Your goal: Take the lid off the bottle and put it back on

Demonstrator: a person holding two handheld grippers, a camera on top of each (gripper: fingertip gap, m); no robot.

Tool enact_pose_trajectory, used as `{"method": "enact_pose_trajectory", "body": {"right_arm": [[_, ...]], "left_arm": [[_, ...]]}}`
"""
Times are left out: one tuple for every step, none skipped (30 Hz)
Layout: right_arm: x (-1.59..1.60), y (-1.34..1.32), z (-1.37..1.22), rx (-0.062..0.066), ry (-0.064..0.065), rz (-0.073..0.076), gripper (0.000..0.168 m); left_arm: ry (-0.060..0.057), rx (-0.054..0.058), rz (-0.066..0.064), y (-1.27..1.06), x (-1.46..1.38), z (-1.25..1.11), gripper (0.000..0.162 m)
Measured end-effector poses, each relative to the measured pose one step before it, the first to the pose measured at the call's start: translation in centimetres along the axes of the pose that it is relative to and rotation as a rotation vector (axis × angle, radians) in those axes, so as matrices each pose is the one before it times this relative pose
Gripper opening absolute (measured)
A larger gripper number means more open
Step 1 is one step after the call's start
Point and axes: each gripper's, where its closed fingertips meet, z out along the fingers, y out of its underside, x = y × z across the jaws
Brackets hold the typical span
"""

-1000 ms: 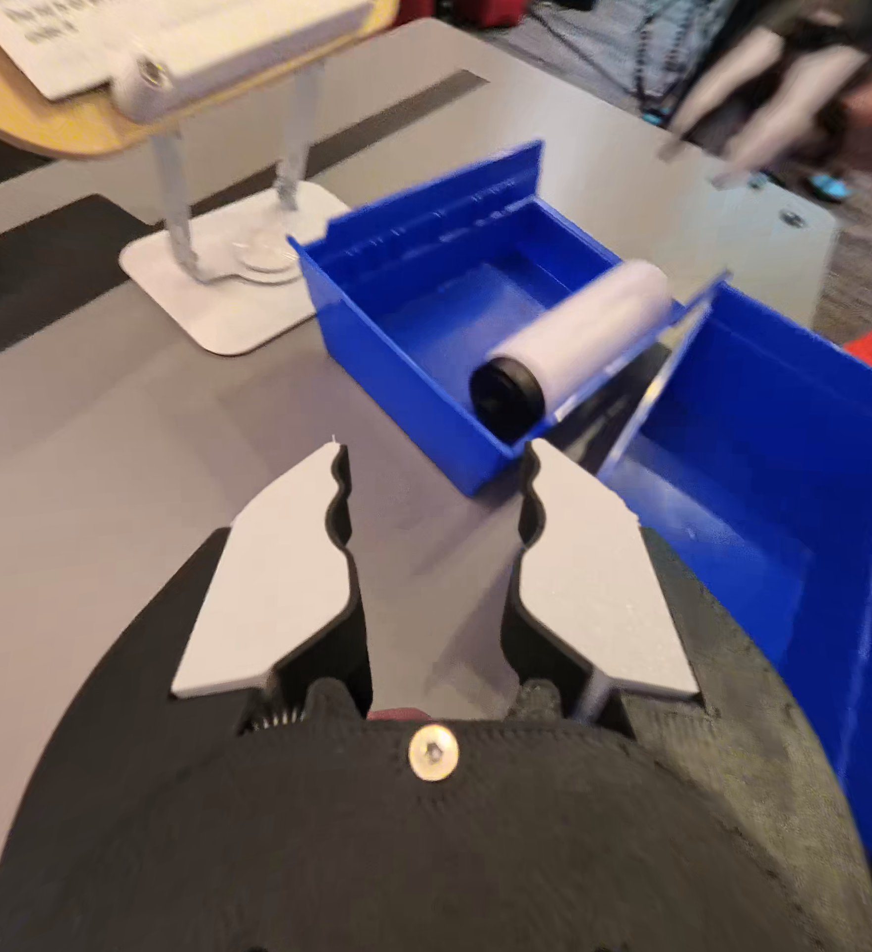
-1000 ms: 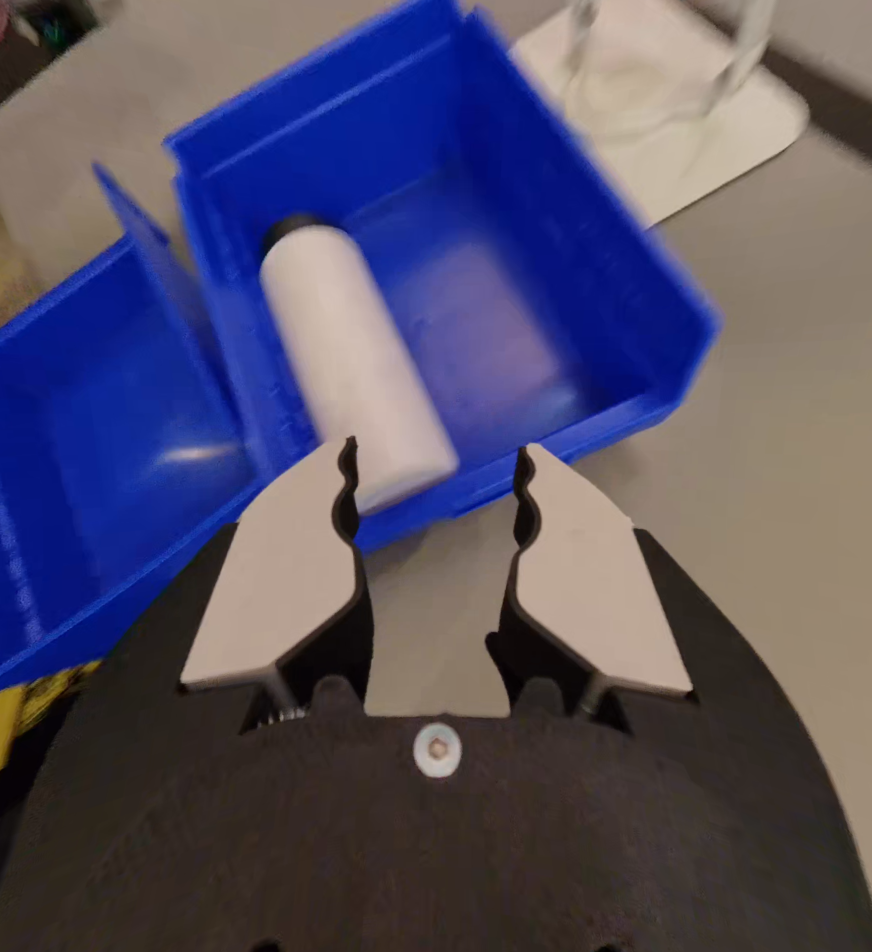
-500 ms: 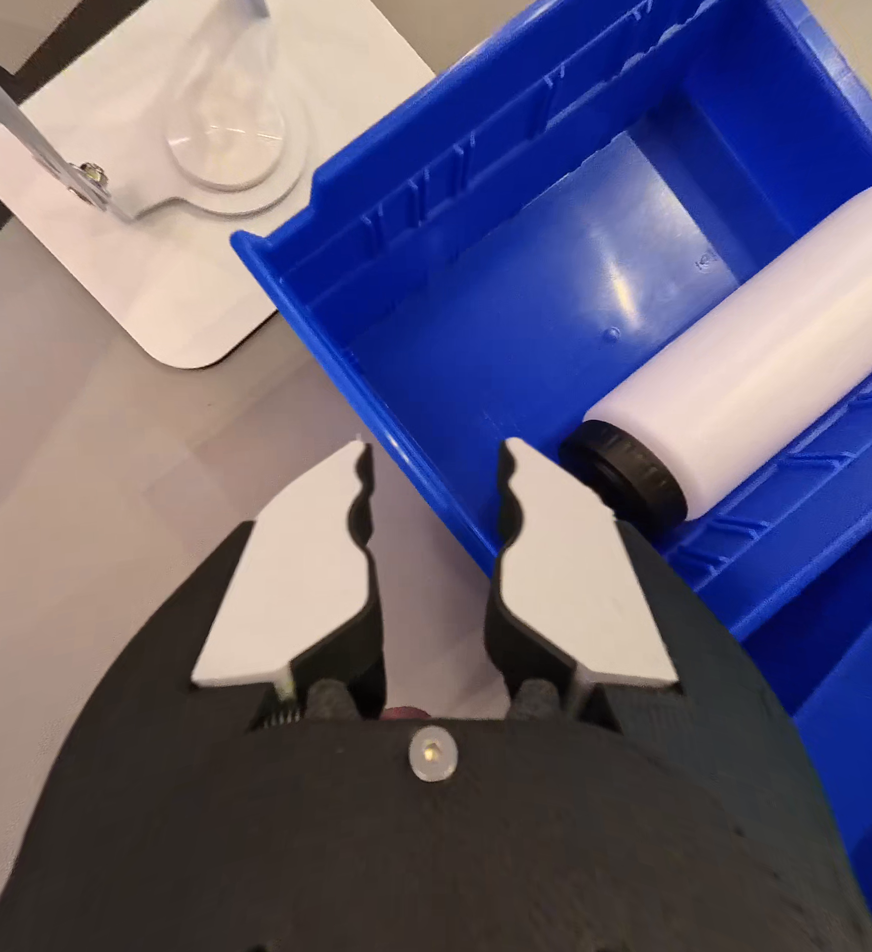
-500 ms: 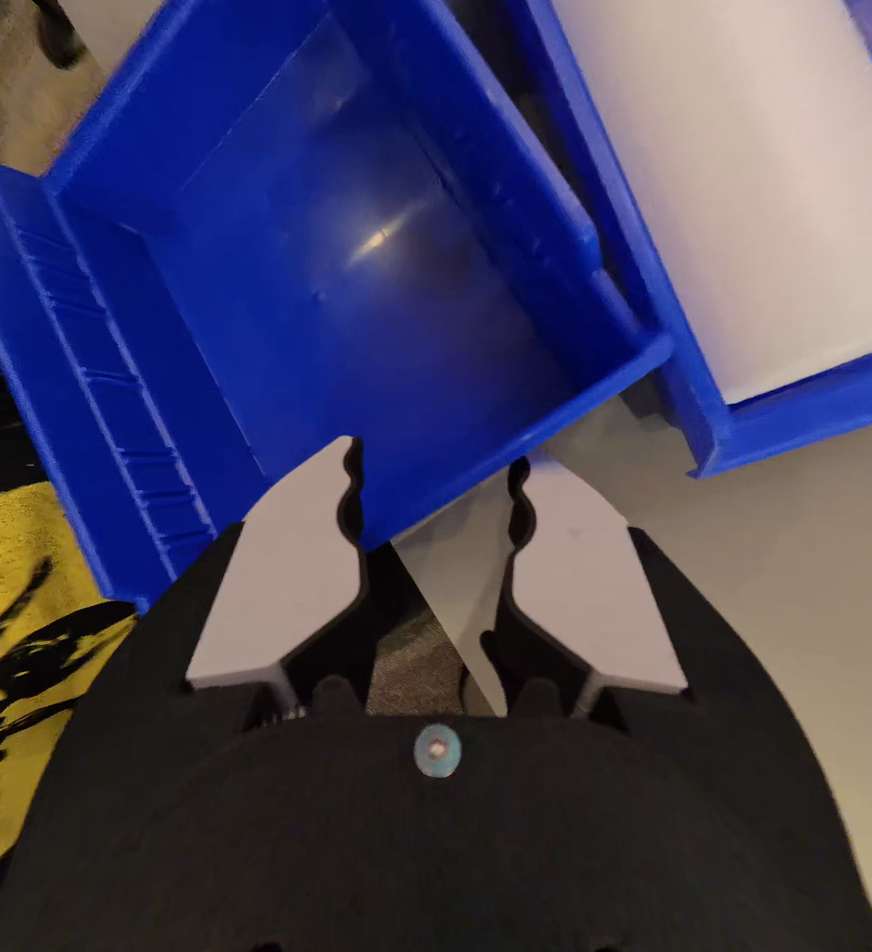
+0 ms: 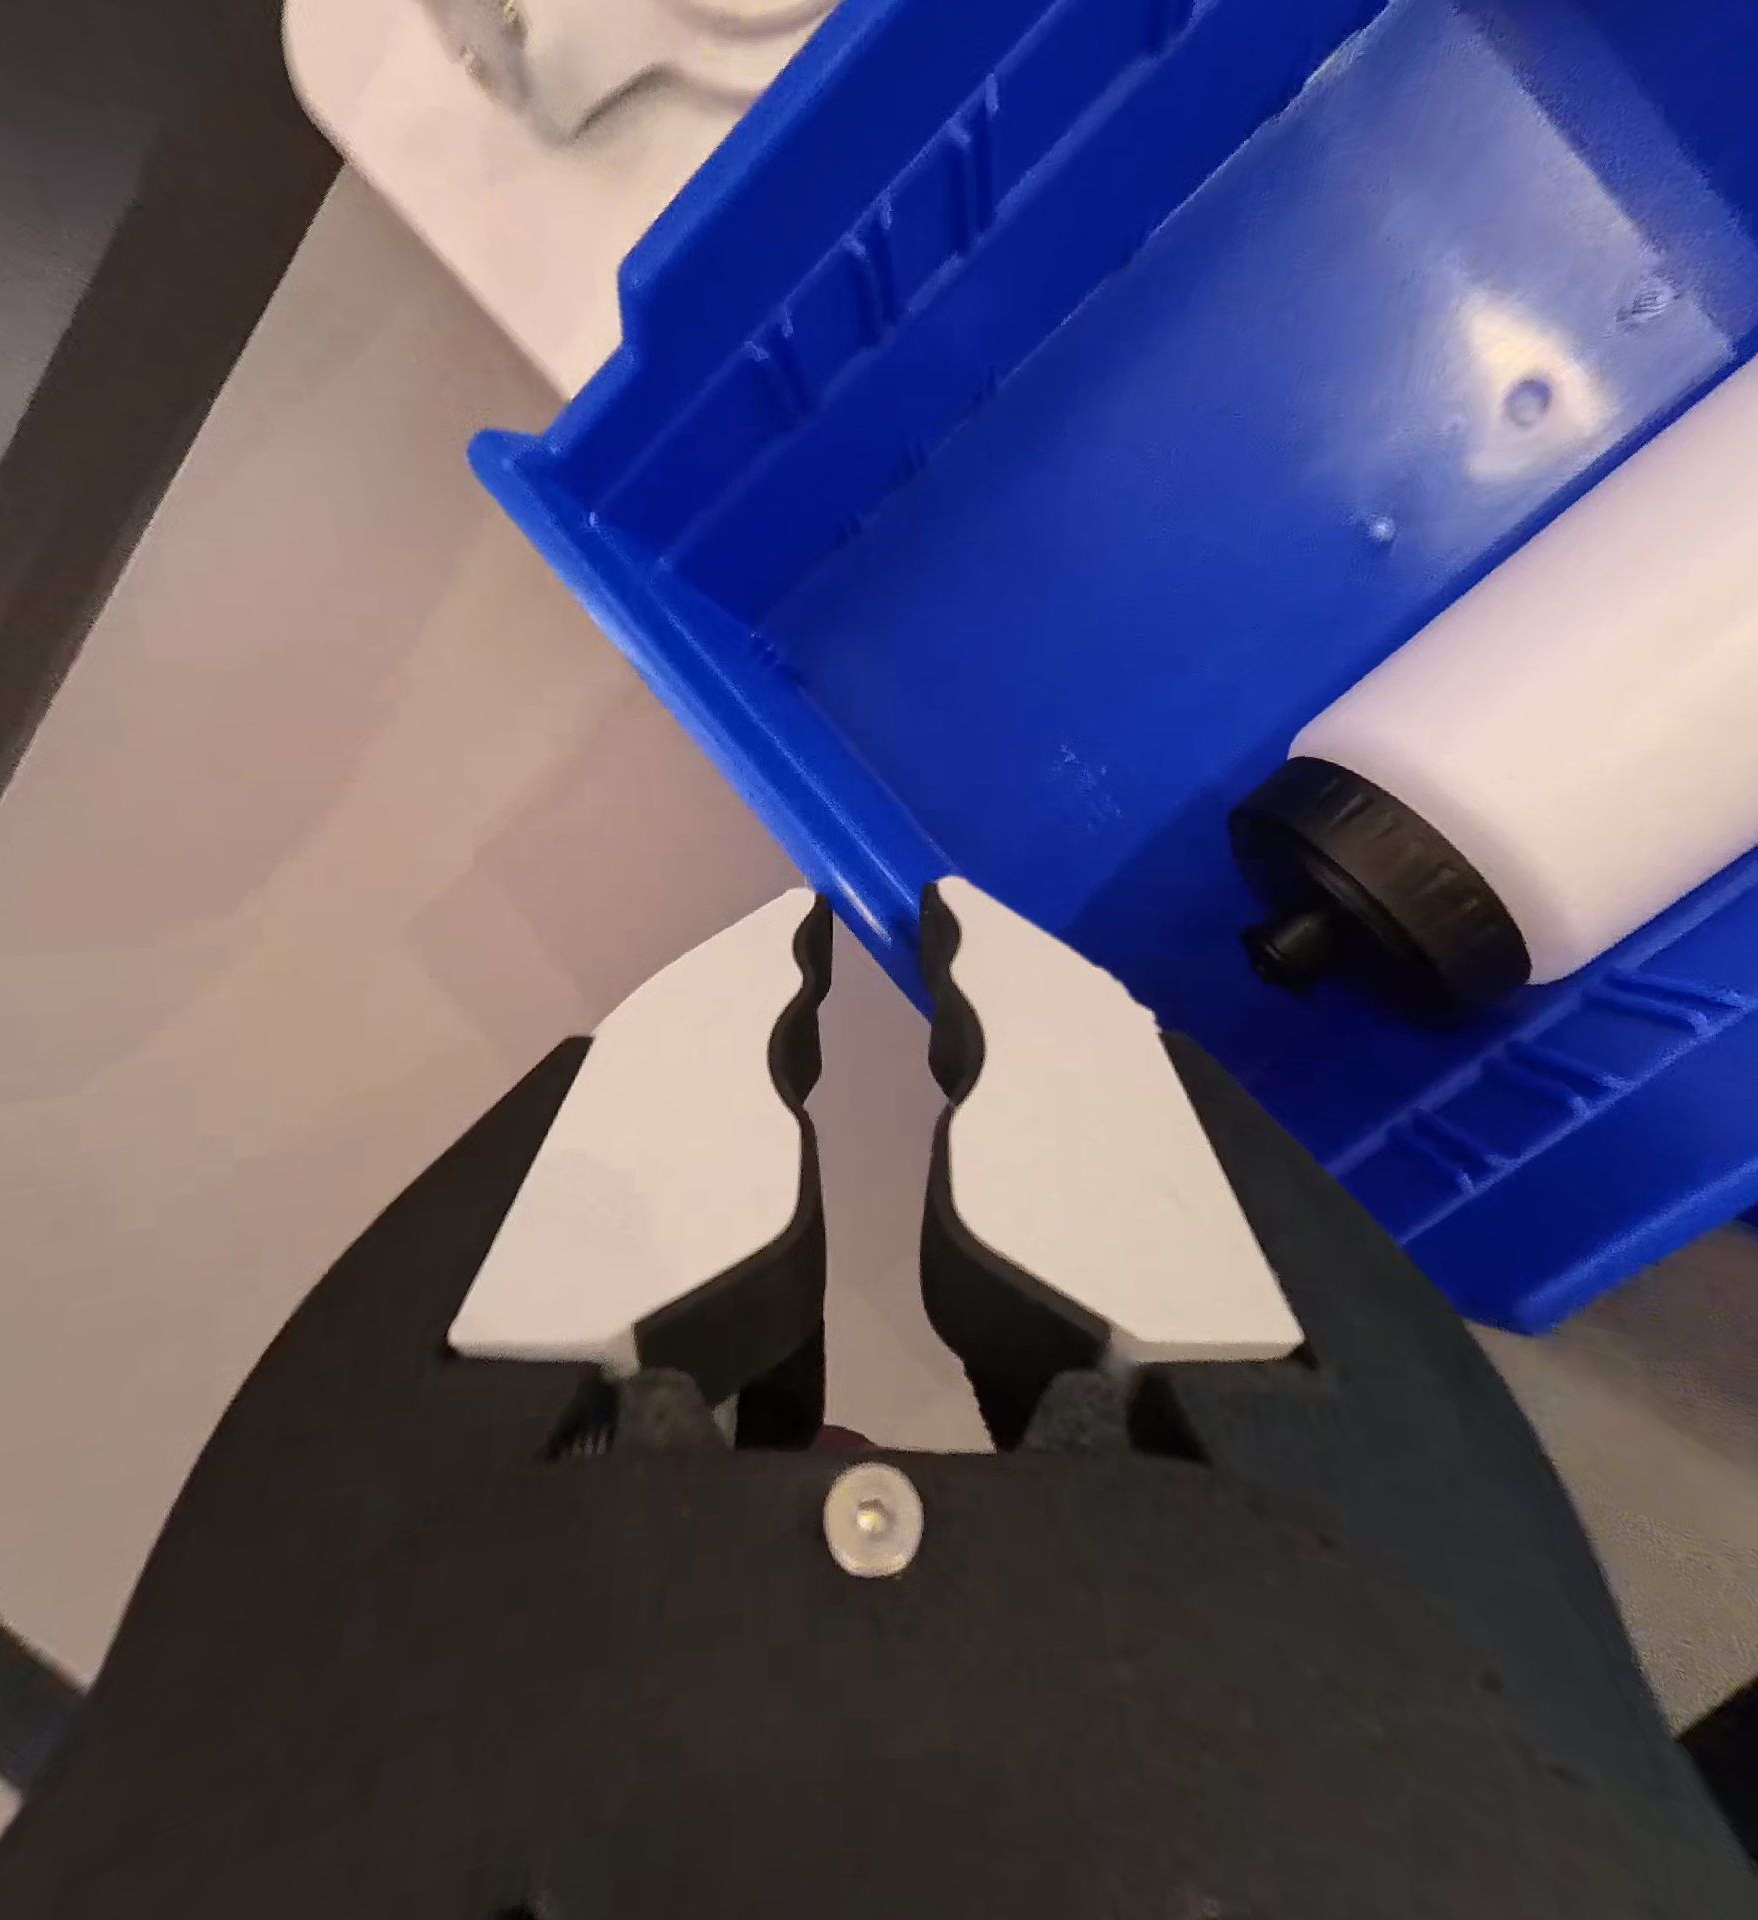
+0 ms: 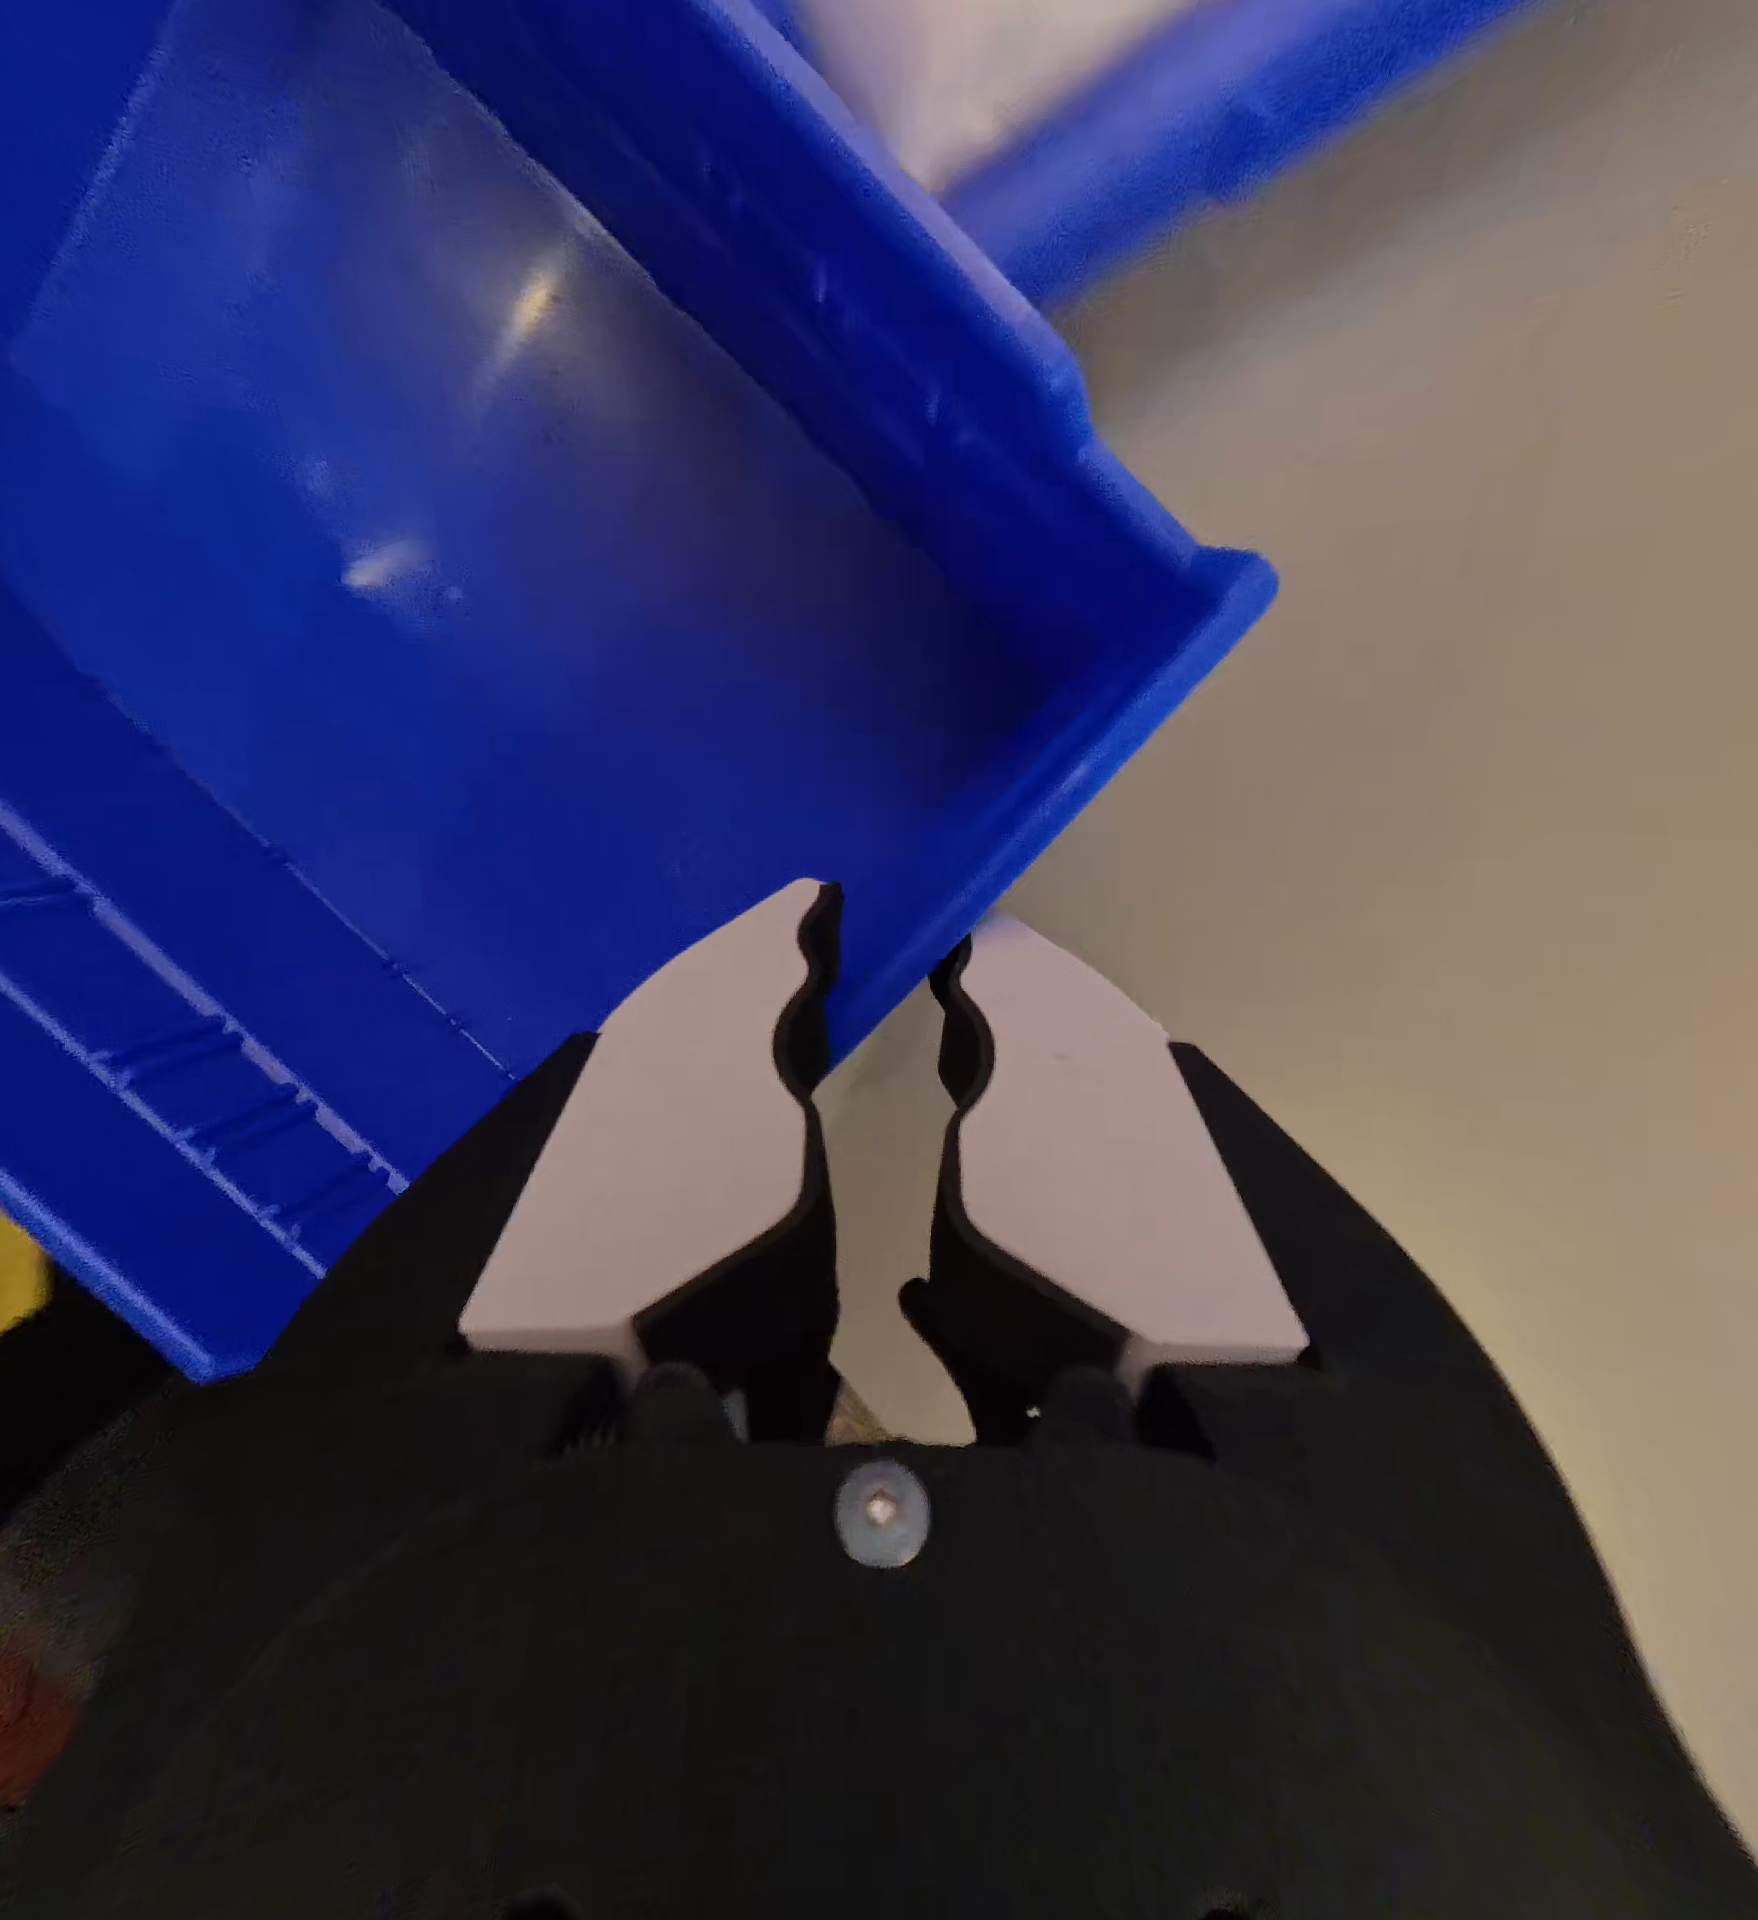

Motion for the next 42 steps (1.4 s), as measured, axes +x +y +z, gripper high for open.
{"method": "enact_pose_trajectory", "body": {"right_arm": [[1.200,0.365,-0.313,-0.0184,0.0161,-0.0059,0.016],[1.240,0.355,-0.283,-0.0184,0.0083,0.0019,0.014],[1.349,0.297,-0.265,-0.0185,0.0105,-0.0071,0.013],[1.392,0.263,-0.225,-0.0182,0.0140,-0.0241,0.012],[1.345,0.271,-0.193,-0.0205,0.0103,-0.0201,0.012],[1.357,0.288,-0.165,-0.0277,0.0081,-0.0080,0.011],[1.339,0.182,-0.135,-0.0267,0.0053,-0.0113,0.011],[1.306,0.074,-0.085,-0.0201,0.0020,-0.0146,0.011],[1.285,0.025,-0.081,-0.0204,-0.0018,-0.0012,0.010],[1.341,-0.064,-0.060,-0.0220,0.0037,-0.0022,0.009],[1.451,-0.175,-0.048,-0.0195,0.0153,-0.0173,0.009],[1.540,-0.218,-0.015,-0.0201,0.0201,-0.0198,0.010],[1.609,-0.257,0.007,-0.0214,0.0196,-0.0189,0.010],[1.617,-0.329,0.053,-0.0161,0.0151,-0.0107,0.011],[1.700,-0.406,0.074,-0.0164,0.0160,-0.0017,0.011],[1.795,-0.504,0.109,-0.0152,0.0272,-0.0183,0.012],[1.774,-0.569,0.147,-0.0101,0.0262,-0.0256,0.012],[1.712,-0.571,0.200,-0.0106,0.0164,-0.0130,0.013],[1.781,-0.584,0.213,-0.0127,0.0242,-0.0147,0.014],[1.773,-0.571,0.256,-0.0148,0.0268,-0.0136,0.015],[1.677,-0.580,0.283,-0.0148,0.0197,-0.0048,0.015],[1.632,-0.639,0.295,-0.0113,0.0187,-0.0068,0.017],[1.579,-0.700,0.311,-0.0056,0.0209,-0.0098,0.018],[1.556,-0.712,0.327,-0.0048,0.0212,-0.0067,0.018],[1.563,-0.681,0.347,-0.0075,0.0265,-0.0109,0.019],[1.479,-0.714,0.381,-0.0049,0.0261,-0.0197,0.020],[1.357,-0.742,0.365,0.0000,0.0187,-0.0128,0.021],[1.294,-0.715,0.356,-0.0013,0.0139,0.0017,0.022],[1.180,-0.731,0.348,-0.0010,0.0135,-0.0030,0.022],[1.131,-0.769,0.332,0.0034,0.0189,-0.0101,0.022],[1.132,-0.756,0.371,0.0044,0.0225,0.0014,0.023],[1.072,-0.642,0.385,-0.0027,0.0214,0.0091,0.024],[0.899,-0.478,0.353,-0.0119,0.0167,-0.0016,0.025],[0.741,-0.345,0.317,-0.0176,0.0102,-0.0041,0.026],[0.560,-0.228,0.251,-0.0199,0.0005,-0.0006,0.027],[0.491,-0.239,0.191,-0.0103,0.0046,-0.0082,0.027],[0.474,-0.262,0.215,0.0003,0.0109,-0.0105,0.028],[0.460,-0.223,0.197,0.0051,0.0116,0.0013,0.028],[0.346,-0.201,0.175,0.0053,0.0066,0.0019,0.028],[0.223,-0.131,0.104,0.0026,0.0024,-0.0020,0.029],[0.130,-0.081,0.086,0.0004,0.0013,-0.0022,0.029],[0.113,-0.057,0.054,-0.0007,0.0029,-0.0009,0.029]], "left_arm": [[-0.0064,-0.0169,-0.0003,0.819,-1.011,-0.255,0.016],[-0.0013,-0.0184,0.0096,0.839,-0.987,-0.242,0.016],[-0.0028,-0.0216,0.0153,0.878,-1.032,-0.228,0.016],[-0.0095,-0.0281,-0.0027,0.936,-1.158,-0.220,0.016],[-0.0197,-0.0346,0.0056,0.937,-1.268,-0.163,0.015],[-0.0265,-0.0294,0.0500,0.864,-1.234,-0.094,0.016],[-0.0145,-0.0261,0.0304,0.905,-1.121,-0.037,0.016],[-0.0072,-0.0390,-0.0080,0.934,-1.130,-0.005,0.016],[-0.0266,-0.0347,0.0257,0.768,-1.256,0.093,0.016],[-0.0351,-0.0255,0.0519,0.689,-1.254,0.208,0.018],[-0.0224,-0.0358,0.0177,0.709,-1.210,0.244,0.018],[-0.0247,-0.0338,0.0136,0.561,-1.234,0.321,0.017],[-0.0247,-0.0159,0.0241,0.300,-1.191,0.410,0.018],[-0.0106,-0.0111,-0.0020,0.139,-1.079,0.419,0.018],[-0.0118,-0.0127,-0.0087,0.036,-1.100,0.434,0.017],[-0.0232,-0.0076,0.0043,-0.146,-1.117,0.455,0.016],[-0.0180,-0.0057,0.0043,-0.231,-0.993,0.456,0.016],[-0.0105,-0.0133,-0.0009,-0.246,-0.896,0.402,0.016],[-0.0177,-0.0099,0.0058,-0.383,-0.894,0.416,0.016],[-0.0231,0.0014,0.0110,-0.529,-0.858,0.422,0.016],[-0.0219,0.0020,0.0113,-0.532,-0.817,0.415,0.016],[-0.0223,-0.0084,0.0094,-0.420,-0.813,0.423,0.016],[-0.0233,-0.0060,0.0079,-0.467,-0.787,0.454,0.017],[-0.0190,-0.0003,0.0079,-0.537,-0.738,0.418,0.018],[-0.0173,-0.0030,0.0047,-0.490,-0.736,0.427,0.018],[-0.0117,-0.0096,-0.0045,-0.380,-0.702,0.439,0.018],[-0.0055,-0.0105,-0.0020,-0.337,-0.630,0.412,0.018],[-0.0060,-0.0019,0.0026,-0.396,-0.592,0.378,0.018],[-0.0070,0.0043,-0.0046,-0.408,-0.564,0.352,0.019],[-0.0058,0.0031,-0.0123,-0.370,-0.503,0.336,0.018],[-0.0058,0.0080,-0.0088,-0.356,-0.423,0.284,0.018],[-0.0040,0.0070,-0.0067,-0.272,-0.349,0.253,0.019],[-0.0043,0.0017,-0.0030,-0.156,-0.297,0.211,0.019],[-0.0061,-0.0003,0.0022,-0.079,-0.239,0.201,0.019],[-0.0076,-0.0010,0.0002,-0.024,-0.229,0.174,0.020],[-0.0030,-0.0015,-0.0203,-0.021,-0.223,0.189,0.020],[0.0043,0.0039,-0.0184,-0.068,-0.126,0.129,0.020],[0.0045,0.0045,0.0011,-0.033,-0.067,0.071,0.020],[0.0091,0.0055,0.0032,0.006,-0.011,0.033,0.020],[0.0107,0.0053,-0.0130,-0.013,-0.004,0.024,0.020],[0.0030,0.0077,-0.0043,-0.046,-0.035,0.043,0.020],[-0.0022,0.0065,0.0054,-0.027,-0.042,0.051,0.020]]}}
